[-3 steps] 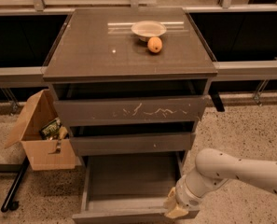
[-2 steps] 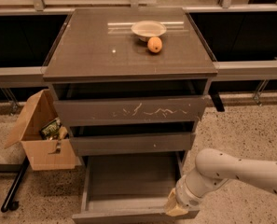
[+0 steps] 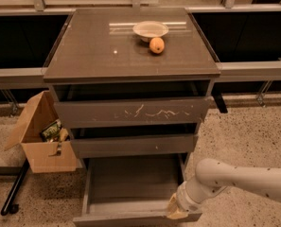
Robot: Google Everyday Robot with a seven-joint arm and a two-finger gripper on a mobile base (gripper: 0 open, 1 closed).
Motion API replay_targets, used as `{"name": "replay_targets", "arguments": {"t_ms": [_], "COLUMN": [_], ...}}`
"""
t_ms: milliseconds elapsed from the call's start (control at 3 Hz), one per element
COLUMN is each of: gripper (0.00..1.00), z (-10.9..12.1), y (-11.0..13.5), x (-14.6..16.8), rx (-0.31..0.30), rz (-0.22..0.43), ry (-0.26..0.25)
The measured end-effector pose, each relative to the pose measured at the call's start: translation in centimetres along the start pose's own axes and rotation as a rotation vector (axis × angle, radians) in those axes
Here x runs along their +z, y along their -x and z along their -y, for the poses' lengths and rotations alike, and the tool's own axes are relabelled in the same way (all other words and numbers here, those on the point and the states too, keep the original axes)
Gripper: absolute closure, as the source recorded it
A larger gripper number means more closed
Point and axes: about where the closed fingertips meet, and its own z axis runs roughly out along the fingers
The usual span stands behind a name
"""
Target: Close bottom drawer
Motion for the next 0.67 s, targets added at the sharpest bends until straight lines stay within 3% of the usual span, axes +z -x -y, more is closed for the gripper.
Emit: {"name": "replay_targets", "arguments": {"t_ms": [333,667], "gripper": [1.00,1.00], "z": [1.5,2.1], "y": [-3.2,-6.3], "x": [6.3,13.3], "rx": [-0.028,-0.018], "rz": [0.053,0.102], "ry": [-0.006,0.029]}}
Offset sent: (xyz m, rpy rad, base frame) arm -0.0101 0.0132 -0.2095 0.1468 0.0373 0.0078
